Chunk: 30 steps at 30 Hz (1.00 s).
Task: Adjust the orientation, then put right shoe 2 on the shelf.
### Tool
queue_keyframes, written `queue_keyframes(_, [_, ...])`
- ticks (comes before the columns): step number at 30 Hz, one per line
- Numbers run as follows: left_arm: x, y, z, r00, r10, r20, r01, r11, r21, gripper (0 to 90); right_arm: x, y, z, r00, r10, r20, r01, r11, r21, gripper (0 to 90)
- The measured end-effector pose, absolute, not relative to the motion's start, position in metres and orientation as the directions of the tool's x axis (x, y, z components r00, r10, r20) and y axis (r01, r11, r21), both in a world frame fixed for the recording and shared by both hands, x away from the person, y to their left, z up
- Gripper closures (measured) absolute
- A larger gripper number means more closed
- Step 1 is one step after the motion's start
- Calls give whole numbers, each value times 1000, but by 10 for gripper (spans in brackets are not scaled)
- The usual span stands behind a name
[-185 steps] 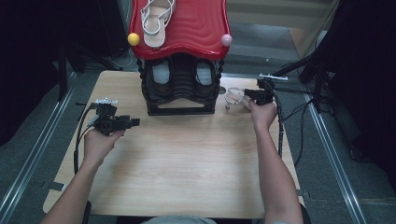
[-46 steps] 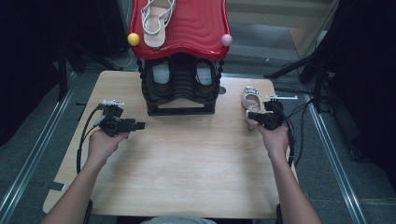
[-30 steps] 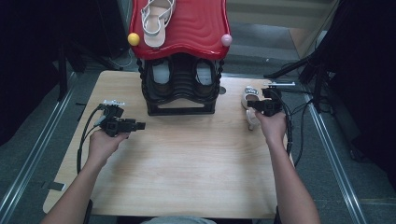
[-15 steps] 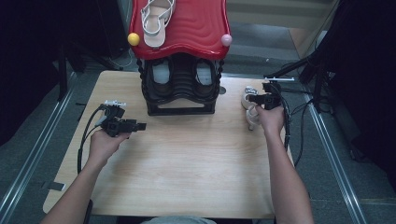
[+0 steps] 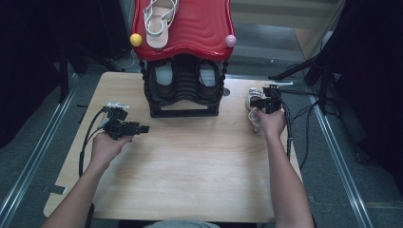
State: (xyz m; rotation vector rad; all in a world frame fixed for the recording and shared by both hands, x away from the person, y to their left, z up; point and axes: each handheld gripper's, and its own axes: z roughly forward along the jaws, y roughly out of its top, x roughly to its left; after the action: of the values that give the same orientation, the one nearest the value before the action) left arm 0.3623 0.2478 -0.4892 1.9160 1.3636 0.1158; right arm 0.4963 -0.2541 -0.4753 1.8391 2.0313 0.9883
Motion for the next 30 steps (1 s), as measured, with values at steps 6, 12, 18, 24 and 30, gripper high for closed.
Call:
queue_keyframes(6, [363,248,-490,425,839,-340,772,-139,621,423,499,-252,-484,-176,955,240,807,1,590,793])
queue_keyframes(12, [363,247,-490,428,837,-342,773,-143,619,423,501,-252,-485,-170,958,230,807,1,590,839])
queue_keyframes(18, [363,247,-491,428,836,-343,774,-142,617,424,502,-252,-485,-170,959,225,808,5,590,875])
queue_keyframes(24, [363,247,-491,427,838,-341,774,-144,617,424,502,-255,-484,-149,956,253,813,-28,582,886])
queue_keyframes(30, [363,247,-492,423,840,-340,773,-140,618,424,500,-263,-479,-140,951,275,807,-51,588,888])
